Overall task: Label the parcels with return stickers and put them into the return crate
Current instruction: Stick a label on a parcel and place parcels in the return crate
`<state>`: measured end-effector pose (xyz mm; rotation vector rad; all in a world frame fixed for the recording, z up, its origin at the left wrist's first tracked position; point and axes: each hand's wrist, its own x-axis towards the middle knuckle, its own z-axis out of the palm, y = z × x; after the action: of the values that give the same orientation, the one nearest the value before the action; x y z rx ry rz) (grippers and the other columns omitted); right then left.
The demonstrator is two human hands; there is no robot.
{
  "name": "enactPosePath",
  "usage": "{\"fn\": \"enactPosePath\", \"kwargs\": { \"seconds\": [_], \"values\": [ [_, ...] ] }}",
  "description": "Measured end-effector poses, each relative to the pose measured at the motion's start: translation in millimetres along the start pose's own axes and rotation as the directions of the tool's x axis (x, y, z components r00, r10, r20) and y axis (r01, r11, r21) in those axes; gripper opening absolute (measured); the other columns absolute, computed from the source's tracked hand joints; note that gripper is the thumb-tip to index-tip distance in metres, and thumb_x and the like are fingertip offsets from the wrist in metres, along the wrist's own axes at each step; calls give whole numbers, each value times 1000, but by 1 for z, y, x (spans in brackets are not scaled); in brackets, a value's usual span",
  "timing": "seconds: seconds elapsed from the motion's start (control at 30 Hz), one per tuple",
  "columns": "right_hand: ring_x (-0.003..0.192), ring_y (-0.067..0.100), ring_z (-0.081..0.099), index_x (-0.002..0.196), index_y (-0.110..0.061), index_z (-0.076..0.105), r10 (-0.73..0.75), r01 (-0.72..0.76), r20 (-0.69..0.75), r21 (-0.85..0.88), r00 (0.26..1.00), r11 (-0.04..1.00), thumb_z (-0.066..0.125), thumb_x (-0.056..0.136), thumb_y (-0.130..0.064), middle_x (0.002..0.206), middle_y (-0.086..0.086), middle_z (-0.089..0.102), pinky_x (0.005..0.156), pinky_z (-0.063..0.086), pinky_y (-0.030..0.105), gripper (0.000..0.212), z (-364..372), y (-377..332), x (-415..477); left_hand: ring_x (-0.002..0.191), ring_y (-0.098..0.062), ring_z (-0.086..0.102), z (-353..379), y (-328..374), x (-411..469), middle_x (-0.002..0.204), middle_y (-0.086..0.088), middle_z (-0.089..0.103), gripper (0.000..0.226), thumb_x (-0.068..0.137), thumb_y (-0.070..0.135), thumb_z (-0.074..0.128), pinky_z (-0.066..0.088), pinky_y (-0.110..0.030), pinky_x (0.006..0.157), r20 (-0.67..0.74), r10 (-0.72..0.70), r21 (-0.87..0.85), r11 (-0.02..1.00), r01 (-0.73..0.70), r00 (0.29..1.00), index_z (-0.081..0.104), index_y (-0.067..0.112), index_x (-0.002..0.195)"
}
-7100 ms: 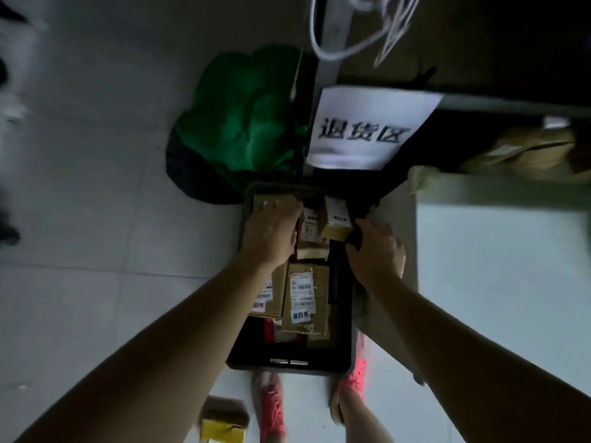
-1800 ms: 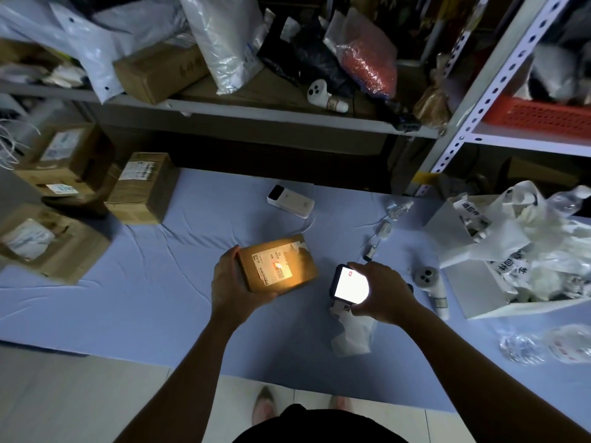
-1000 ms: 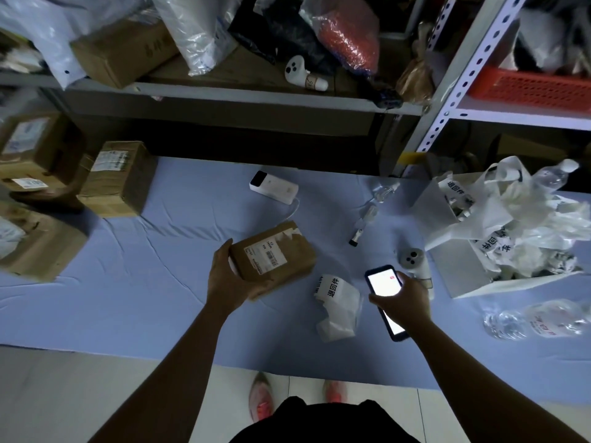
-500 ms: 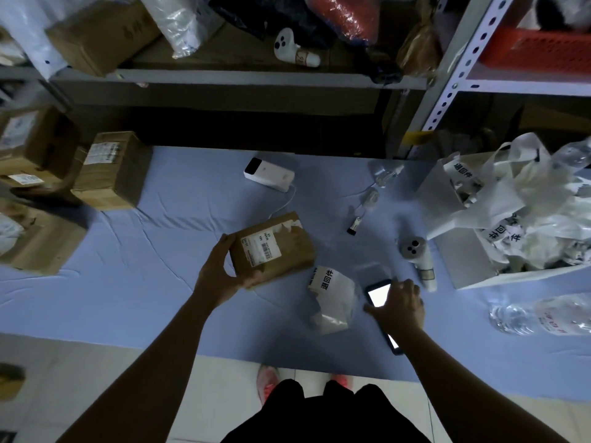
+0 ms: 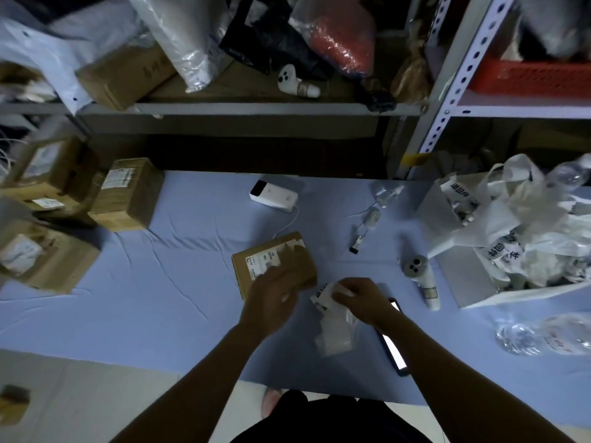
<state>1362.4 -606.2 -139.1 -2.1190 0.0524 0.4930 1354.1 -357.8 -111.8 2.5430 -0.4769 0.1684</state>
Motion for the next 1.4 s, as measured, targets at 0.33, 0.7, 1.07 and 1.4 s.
{"fn": "enactPosePath", "kwargs": {
  "seconds": [0.33,0.7,1.07,1.4],
  "values": [
    [94,0,67,96,-37,74,-126,141,-78,224,989,964,58,103,-28,101,-13,74,81,49,12,19,2,-28,-23,92,-4,66,21,43,16,100,6,75,41,89,56,62,51,-21,85,122,-211,-362,900,242,970,78,20,102],
    [106,4,68,120,-16,73,-161,179,-112,173,981,969,60,102,-24,113,-5,75,98,54,29,24,-3,-17,-27,92,0,66,34,47,15,98,13,73,36,87,52,66,50,-16,85,52,-258,-389,884,257,965,80,21,97],
    [100,1,66,119,-12,73,-197,203,-91,57,976,978,61,102,-23,113,-4,73,87,43,5,24,-9,-17,-25,89,-6,67,31,60,12,95,3,76,20,82,30,73,52,-26,84,27,-358,-458,825,330,933,82,14,90],
    [78,16,63,92,-4,73,81,-78,-294,22,952,997,61,99,-15,90,8,71,75,45,27,18,-4,-4,-28,80,-22,66,13,48,22,85,-1,70,11,96,21,66,56,-40,73,-99,-606,-492,719,491,789,73,14,90]
  ]
}}
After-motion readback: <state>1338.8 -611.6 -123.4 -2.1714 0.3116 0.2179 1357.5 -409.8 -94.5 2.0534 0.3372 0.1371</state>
